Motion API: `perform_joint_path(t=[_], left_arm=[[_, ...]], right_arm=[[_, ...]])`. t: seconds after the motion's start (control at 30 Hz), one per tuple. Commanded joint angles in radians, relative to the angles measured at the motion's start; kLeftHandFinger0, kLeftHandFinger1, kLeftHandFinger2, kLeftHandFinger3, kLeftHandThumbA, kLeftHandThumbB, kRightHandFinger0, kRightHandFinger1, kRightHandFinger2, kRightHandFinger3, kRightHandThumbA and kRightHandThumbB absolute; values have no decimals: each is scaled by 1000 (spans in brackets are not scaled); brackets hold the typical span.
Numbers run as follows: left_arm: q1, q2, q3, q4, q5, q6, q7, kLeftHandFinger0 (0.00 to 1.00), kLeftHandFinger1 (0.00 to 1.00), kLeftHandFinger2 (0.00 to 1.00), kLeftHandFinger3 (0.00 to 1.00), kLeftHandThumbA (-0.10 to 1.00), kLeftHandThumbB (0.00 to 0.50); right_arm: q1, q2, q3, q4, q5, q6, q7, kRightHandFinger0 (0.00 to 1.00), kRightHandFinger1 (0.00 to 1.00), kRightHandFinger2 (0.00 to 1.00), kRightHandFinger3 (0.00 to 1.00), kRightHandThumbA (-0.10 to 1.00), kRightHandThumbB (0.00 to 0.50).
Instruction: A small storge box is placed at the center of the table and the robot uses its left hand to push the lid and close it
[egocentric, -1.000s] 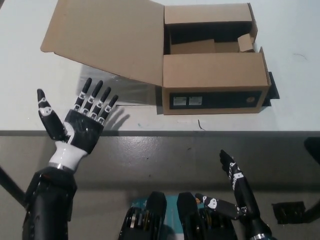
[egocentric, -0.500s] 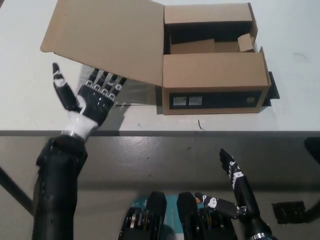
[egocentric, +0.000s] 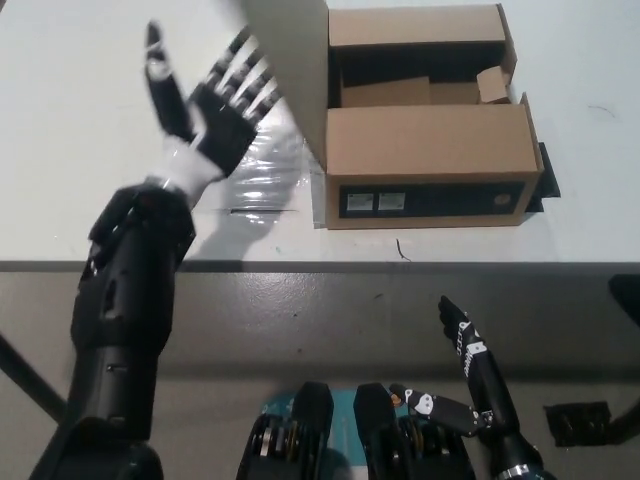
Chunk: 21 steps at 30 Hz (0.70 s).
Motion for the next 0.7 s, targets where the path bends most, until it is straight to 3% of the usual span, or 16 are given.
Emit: perform_joint_path(t=[0.0, 0.1, 0.17, 0.2, 0.3, 0.33, 0.5, 0.6, 0.67], left_arm=[[-72, 25, -149, -160, 255, -81, 1, 1000, 1000, 1000, 1000, 1000, 383], [-84, 53, -269, -195, 390, -142, -28, 1000, 1000, 1000, 1000, 1000, 390], [-109, 78, -374, -202, 536, -183, -15, 1000, 1000, 1000, 1000, 1000, 450], [-119, 94, -426, -206, 605, -198, -10, 1000, 1000, 1000, 1000, 1000, 453], [-135, 123, -527, -192, 756, -291, -6, 1000, 1000, 1000, 1000, 1000, 370], [-141, 131, -571, -180, 822, -339, 1, 1000, 1000, 1000, 1000, 1000, 370], [-110, 136, -671, -125, 908, -380, 25, 1000, 1000, 1000, 1000, 1000, 375], [-96, 139, -697, -102, 908, -372, 25, 1000, 1000, 1000, 1000, 1000, 403], [-74, 147, -713, -101, 916, -365, 32, 1000, 1000, 1000, 1000, 1000, 391]], right_arm=[[-30, 4, 7, -31, -5, -50, -15, 1000, 1000, 1000, 1000, 1000, 349], [-34, 3, 8, -31, 0, -50, -9, 1000, 1000, 1000, 1000, 1000, 347], [-41, 1, 7, -25, -2, -50, -11, 1000, 1000, 1000, 1000, 1000, 348], [-44, 1, 7, -22, -3, -50, -12, 1000, 1000, 1000, 1000, 1000, 349], [-46, 1, 7, -19, 0, -50, -8, 1000, 1000, 1000, 1000, 1000, 353], [-47, 1, 8, -21, -4, -50, -10, 1000, 1000, 1000, 1000, 1000, 354], [-50, 2, 6, -25, 1, -50, -6, 1000, 1000, 1000, 1000, 1000, 356], [-55, 1, 4, -29, 1, -50, -6, 1000, 1000, 1000, 1000, 1000, 355], [-55, 1, 3, -30, -2, -50, -8, 1000, 1000, 1000, 1000, 1000, 354]])
